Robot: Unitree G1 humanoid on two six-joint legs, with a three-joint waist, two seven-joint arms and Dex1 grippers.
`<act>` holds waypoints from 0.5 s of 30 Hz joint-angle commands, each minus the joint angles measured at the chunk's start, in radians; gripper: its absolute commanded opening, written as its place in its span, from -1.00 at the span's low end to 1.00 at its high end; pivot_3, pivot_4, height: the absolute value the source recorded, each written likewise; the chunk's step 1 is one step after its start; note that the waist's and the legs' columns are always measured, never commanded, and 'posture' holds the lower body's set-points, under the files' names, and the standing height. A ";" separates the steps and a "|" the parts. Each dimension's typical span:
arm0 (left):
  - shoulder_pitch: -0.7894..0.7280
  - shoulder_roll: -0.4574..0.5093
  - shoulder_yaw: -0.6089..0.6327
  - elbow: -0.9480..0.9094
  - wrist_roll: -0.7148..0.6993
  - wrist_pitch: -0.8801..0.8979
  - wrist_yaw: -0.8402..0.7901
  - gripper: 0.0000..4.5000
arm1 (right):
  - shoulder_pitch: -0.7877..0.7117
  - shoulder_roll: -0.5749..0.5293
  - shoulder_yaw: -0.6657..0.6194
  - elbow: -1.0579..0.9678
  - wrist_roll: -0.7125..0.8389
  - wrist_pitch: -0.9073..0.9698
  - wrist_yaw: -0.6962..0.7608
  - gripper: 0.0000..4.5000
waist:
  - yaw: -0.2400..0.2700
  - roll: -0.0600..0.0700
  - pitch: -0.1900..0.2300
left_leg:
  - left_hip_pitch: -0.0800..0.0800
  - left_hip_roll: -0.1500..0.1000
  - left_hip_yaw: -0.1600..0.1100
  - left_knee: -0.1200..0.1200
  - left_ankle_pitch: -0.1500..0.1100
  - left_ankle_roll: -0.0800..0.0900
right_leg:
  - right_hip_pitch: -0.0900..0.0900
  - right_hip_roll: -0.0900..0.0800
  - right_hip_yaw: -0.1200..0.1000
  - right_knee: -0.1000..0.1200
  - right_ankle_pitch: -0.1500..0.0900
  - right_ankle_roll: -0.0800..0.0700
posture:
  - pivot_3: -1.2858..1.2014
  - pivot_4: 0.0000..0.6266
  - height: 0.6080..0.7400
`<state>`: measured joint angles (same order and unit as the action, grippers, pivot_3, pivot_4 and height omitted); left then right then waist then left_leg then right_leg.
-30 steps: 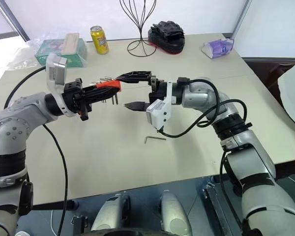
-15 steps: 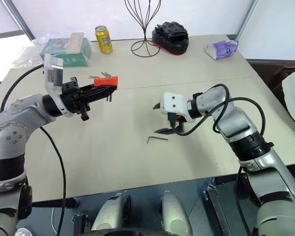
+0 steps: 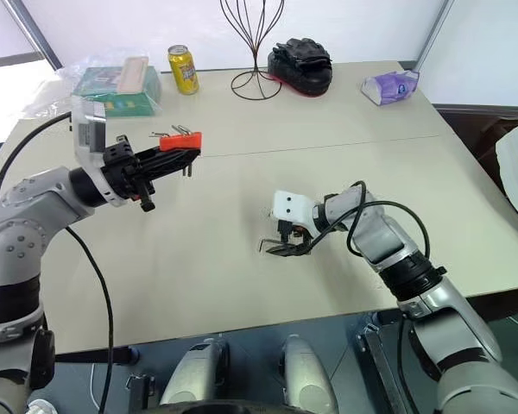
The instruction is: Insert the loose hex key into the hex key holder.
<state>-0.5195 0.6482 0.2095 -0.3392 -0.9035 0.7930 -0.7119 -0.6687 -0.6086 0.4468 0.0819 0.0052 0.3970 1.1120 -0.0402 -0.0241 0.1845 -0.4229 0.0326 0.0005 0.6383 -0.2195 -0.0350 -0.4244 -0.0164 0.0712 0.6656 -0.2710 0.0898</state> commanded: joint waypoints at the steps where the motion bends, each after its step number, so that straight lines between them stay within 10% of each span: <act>1: -0.002 0.008 0.023 -0.054 -0.011 -0.012 0.014 -1.00 | -0.007 0.014 0.005 0.048 -0.032 -0.018 -0.012 0.98 | -0.001 -0.001 -0.001 | 0.000 0.000 0.000 0.000 0.000 0.000 | 0.000 0.000 0.000 0.000 0.000 0.000 | 0.03 -0.52 1.00; 6: 0.004 0.006 0.024 -0.063 -0.011 -0.011 0.026 -1.00 | -0.008 0.032 0.014 0.118 -0.052 -0.035 -0.013 0.61 | -0.003 -0.001 -0.001 | 0.003 0.000 -0.001 0.000 0.000 0.000 | 0.003 0.001 0.000 0.000 0.000 0.000 | 0.03 -0.52 1.00; 13: 0.010 0.005 0.025 -0.070 -0.013 -0.012 0.037 -1.00 | -0.004 0.036 0.008 0.153 -0.056 -0.030 -0.010 -0.90 | 0.000 -0.002 -0.001 | 0.015 0.000 -0.001 0.000 0.000 0.000 | 0.016 0.001 -0.002 -0.002 0.000 0.000 | 0.03 -0.52 1.00; 15: 0.009 0.005 0.023 -0.069 -0.011 -0.014 0.038 -1.00 | -0.002 0.039 0.001 0.149 -0.052 -0.023 -0.013 -0.97 | 0.001 -0.002 -0.001 | 0.015 0.000 -0.002 0.000 0.000 0.000 | 0.017 0.000 -0.002 -0.002 -0.001 -0.002 | 0.03 -0.52 1.00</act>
<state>-0.5050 0.6482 0.2119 -0.3765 -0.9042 0.7962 -0.6759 -0.6804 -0.5655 0.4441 0.1949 -0.0078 0.3462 1.1183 -0.0388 -0.0260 0.1833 -0.4078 0.0328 -0.0011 0.6386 -0.2199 -0.0347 -0.4073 -0.0160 0.0695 0.6635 -0.2721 0.0884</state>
